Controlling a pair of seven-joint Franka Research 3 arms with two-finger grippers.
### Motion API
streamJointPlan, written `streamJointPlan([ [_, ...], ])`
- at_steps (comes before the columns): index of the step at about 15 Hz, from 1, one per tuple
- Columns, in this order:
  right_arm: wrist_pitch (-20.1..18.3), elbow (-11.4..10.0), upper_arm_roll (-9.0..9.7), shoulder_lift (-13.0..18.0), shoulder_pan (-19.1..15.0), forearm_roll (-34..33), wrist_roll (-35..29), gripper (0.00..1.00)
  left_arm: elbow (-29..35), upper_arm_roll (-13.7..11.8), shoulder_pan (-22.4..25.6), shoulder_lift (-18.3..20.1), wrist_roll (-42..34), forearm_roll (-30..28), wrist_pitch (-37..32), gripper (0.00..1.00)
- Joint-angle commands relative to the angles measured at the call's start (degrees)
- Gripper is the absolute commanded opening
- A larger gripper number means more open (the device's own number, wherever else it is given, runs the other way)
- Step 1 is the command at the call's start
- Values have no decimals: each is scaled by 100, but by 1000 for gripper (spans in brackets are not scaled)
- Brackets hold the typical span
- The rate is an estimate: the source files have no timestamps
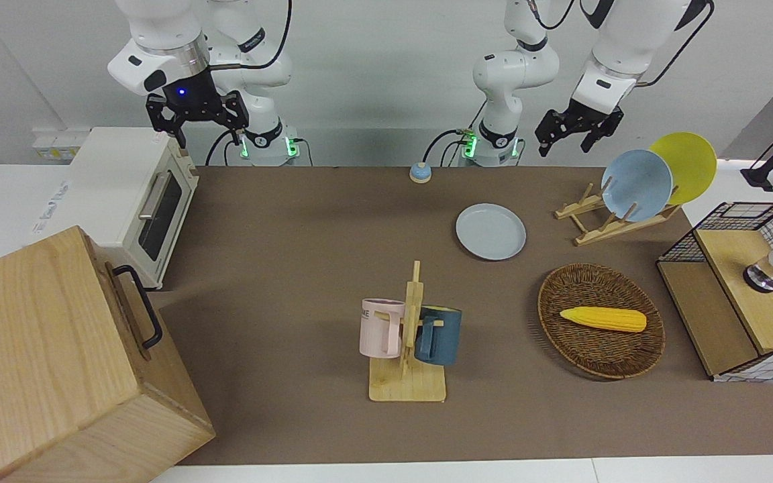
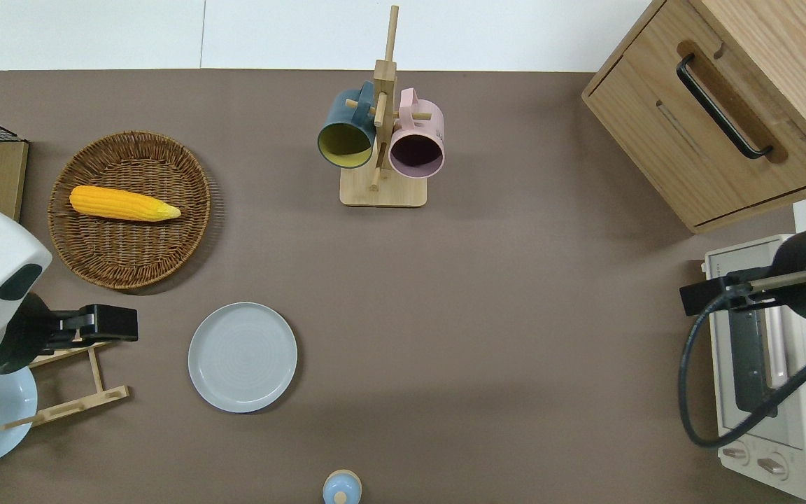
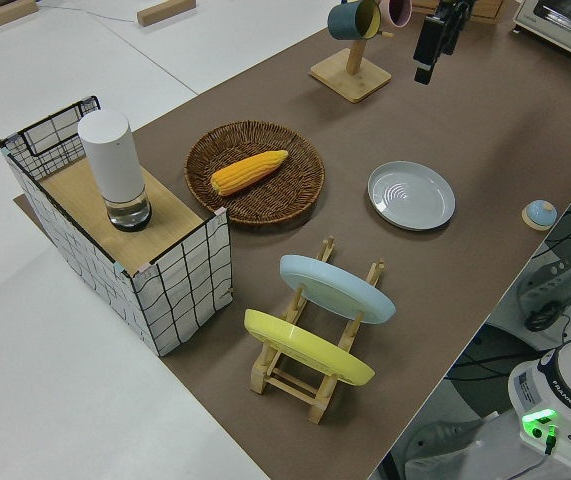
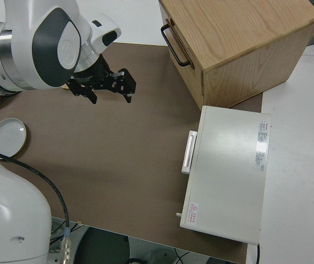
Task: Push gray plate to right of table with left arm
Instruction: 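Move the left gripper forward to the near edge of the gray plate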
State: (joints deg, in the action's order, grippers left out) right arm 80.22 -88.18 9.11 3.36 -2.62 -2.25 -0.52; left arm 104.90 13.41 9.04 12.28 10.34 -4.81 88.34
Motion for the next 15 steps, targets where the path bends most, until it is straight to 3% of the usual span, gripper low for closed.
streamJointPlan([
  [1, -68, -23, 30, 60, -46, -3, 43, 996, 812, -5, 62, 82, -155, 94, 665, 998],
  [3, -68, -23, 30, 60, -46, 5, 43, 996, 1084, -5, 71, -23, -129, 94, 876, 998],
  [6, -68, -23, 30, 60, -46, -3, 43, 996, 2067, -5, 19, 11, -102, 68, 1842, 991],
  [10, -68, -23, 30, 60, -46, -3, 43, 996, 2429, -5, 63, -6, -155, 41, 2063, 970],
  [15, -68, -23, 30, 60, -46, -3, 43, 996, 3097, -5, 54, -76, -164, 15, 2809, 975],
])
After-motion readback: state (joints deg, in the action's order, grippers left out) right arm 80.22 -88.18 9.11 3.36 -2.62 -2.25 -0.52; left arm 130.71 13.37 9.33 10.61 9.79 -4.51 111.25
